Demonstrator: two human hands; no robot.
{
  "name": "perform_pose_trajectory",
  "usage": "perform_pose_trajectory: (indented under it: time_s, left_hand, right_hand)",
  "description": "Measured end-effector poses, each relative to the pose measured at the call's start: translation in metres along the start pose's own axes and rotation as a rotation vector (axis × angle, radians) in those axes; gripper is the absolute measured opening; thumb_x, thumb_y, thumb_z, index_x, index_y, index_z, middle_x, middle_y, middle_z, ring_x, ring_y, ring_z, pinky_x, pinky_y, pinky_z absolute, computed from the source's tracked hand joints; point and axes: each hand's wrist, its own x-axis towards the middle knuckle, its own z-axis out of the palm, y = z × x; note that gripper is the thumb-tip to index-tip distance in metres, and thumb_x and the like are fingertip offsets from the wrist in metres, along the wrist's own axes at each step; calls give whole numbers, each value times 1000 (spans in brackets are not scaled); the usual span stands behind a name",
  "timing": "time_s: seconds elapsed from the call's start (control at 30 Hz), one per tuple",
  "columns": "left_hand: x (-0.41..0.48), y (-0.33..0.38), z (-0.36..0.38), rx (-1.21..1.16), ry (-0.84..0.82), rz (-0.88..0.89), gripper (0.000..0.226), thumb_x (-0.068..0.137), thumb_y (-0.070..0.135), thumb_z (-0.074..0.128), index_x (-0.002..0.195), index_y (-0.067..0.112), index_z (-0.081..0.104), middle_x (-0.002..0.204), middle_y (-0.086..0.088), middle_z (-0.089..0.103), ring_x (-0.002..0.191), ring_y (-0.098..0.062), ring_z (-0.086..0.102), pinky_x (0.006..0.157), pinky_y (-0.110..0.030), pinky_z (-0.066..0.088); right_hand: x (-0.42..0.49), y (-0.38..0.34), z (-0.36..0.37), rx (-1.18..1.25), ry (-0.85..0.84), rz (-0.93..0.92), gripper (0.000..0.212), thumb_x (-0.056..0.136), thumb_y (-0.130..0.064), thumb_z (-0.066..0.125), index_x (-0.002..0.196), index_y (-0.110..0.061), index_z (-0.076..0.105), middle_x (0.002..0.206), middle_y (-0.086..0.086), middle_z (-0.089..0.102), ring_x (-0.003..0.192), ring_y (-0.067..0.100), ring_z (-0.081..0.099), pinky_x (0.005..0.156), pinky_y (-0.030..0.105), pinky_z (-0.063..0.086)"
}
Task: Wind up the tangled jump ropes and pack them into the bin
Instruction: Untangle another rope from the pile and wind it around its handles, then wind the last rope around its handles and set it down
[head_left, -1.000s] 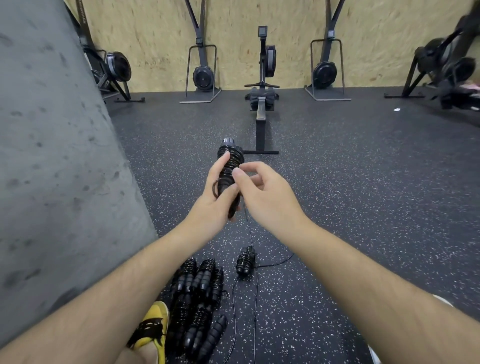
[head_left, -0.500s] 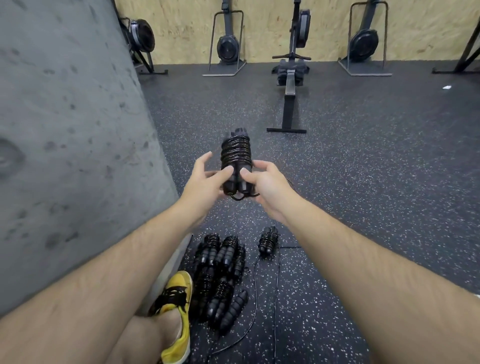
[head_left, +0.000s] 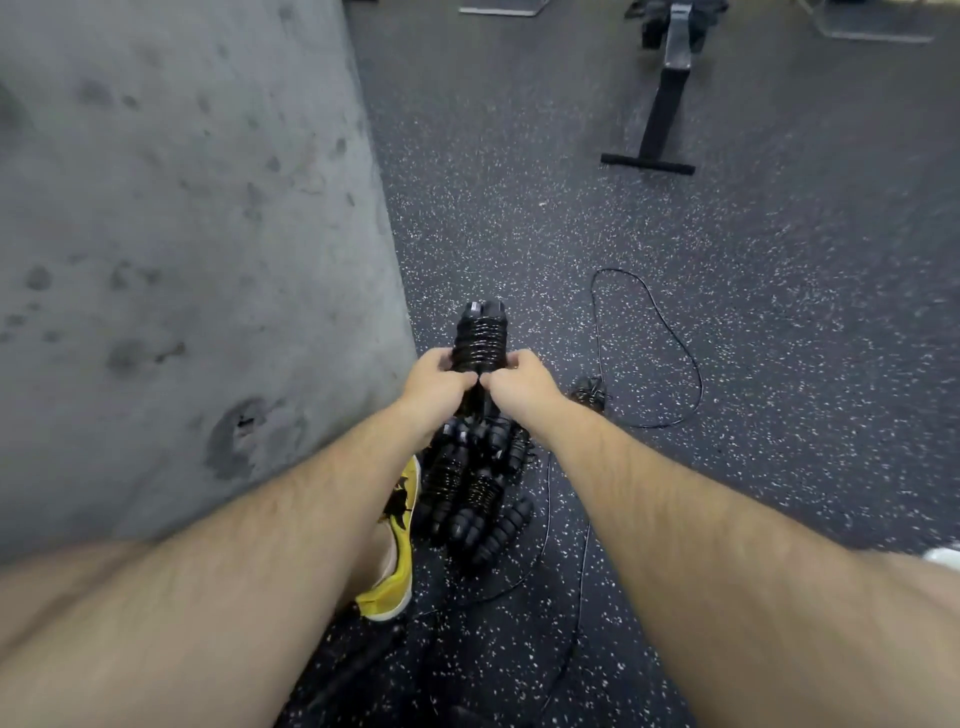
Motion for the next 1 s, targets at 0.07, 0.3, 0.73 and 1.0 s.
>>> perform_pose_trajectory:
  time_s: [0.07,0.3,0.73,1.0]
  left_hand:
    - [7,-36,10,77,-20,-36,32,88,6,69,117,16,61,110,-2,69,104,-23,66,100,-42,51]
    - [14,-162,34,365,-80,-216,50,80,11,78,126,18,60,115,-7,69,110,-28,65,100,-38,50]
    - [-16,-177,67,861,138,185,32,92,18,60,123,14,61,126,-12,55,123,-32,45,105,-43,32]
    - [-48,-205,136,713,-335,134,20,98,20,54,113,12,65,117,-8,58,104,-25,60,96,-40,48]
  right_hand:
    - [8,28,11,-9,25,66,28,86,-14,58,112,-18,49,93,0,63,81,16,59,71,30,48]
    - [15,155,68,-104,68,225,31,85,-16,62,113,-20,48,110,3,65,97,21,61,84,29,48]
    - [20,209,53,-178,33,138,31,95,-20,52,126,-18,57,107,-5,67,96,15,63,87,26,51]
    - [-10,263,0,-273,110,239,32,95,-12,45,124,-13,59,120,2,65,107,18,60,85,22,42]
